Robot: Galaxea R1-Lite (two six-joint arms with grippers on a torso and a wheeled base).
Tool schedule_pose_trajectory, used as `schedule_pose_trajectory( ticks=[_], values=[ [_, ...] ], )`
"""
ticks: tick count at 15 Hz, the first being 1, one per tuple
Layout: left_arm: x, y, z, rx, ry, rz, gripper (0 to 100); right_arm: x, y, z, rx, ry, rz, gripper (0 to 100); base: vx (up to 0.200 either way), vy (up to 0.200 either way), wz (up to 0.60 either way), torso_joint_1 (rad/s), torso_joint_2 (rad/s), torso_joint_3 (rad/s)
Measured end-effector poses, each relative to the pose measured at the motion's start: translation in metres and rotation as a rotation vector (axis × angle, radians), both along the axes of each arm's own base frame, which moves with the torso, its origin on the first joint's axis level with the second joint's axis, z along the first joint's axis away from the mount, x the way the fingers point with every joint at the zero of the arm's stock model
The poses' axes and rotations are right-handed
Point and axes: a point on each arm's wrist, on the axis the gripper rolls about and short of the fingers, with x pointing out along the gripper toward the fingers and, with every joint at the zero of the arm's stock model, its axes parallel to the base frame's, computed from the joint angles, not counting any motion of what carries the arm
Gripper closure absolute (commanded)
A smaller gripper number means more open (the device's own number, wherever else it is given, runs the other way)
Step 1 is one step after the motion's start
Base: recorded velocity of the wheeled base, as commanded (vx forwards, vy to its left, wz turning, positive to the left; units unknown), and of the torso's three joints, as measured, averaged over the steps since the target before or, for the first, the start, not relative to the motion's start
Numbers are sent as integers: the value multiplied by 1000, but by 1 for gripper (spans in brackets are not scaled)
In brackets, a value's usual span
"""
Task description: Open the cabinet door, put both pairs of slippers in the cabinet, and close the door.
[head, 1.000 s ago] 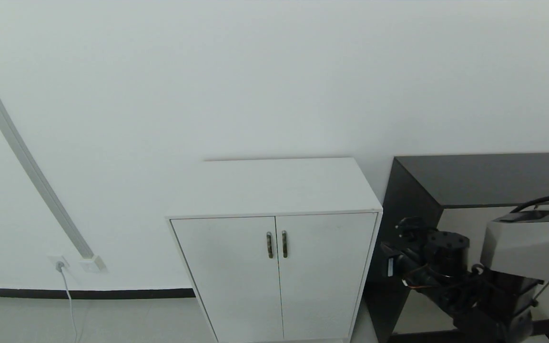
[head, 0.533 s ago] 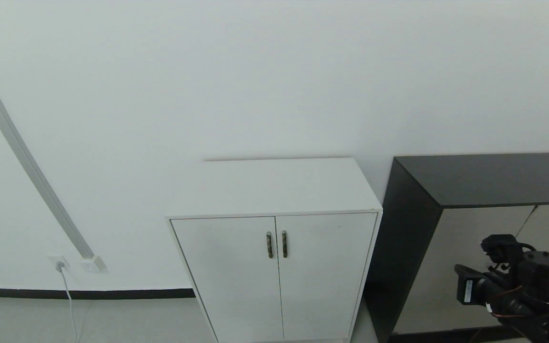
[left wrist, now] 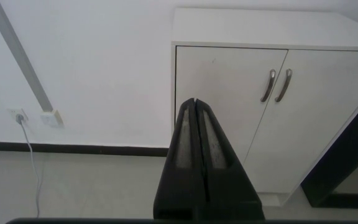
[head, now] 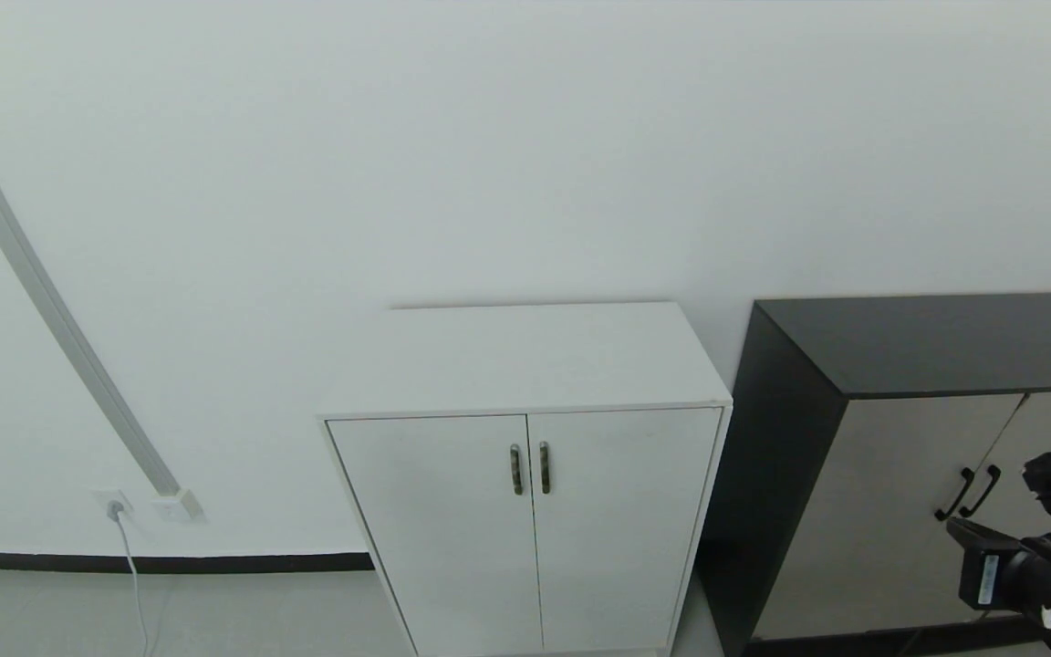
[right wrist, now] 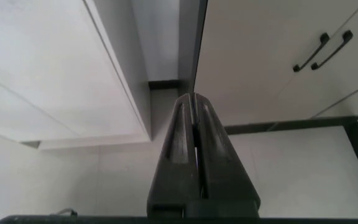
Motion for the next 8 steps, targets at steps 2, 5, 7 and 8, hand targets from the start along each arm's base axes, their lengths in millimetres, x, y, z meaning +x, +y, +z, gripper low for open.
schedule_pose_trajectory(
  ticks=[2, 5, 7, 8],
  values=[
    [0, 0, 0, 0, 0, 0, 100, -20, -2, 9, -23, 21, 21, 100, 0, 0, 0, 0, 0, 0],
    [0, 0, 0, 0, 0, 0, 100, -54, -4, 16, -46, 59, 62, 100, 0, 0, 0, 0, 0, 0],
    [0, 0, 0, 0, 0, 0, 100, -77, -6, 14, -54, 104, 82, 100, 0, 0, 0, 0, 0, 0],
    [0, 0, 0, 0, 0, 0, 100, -88, -6, 12, -56, 131, 93, 100, 0, 0, 0, 0, 0, 0]
  ],
)
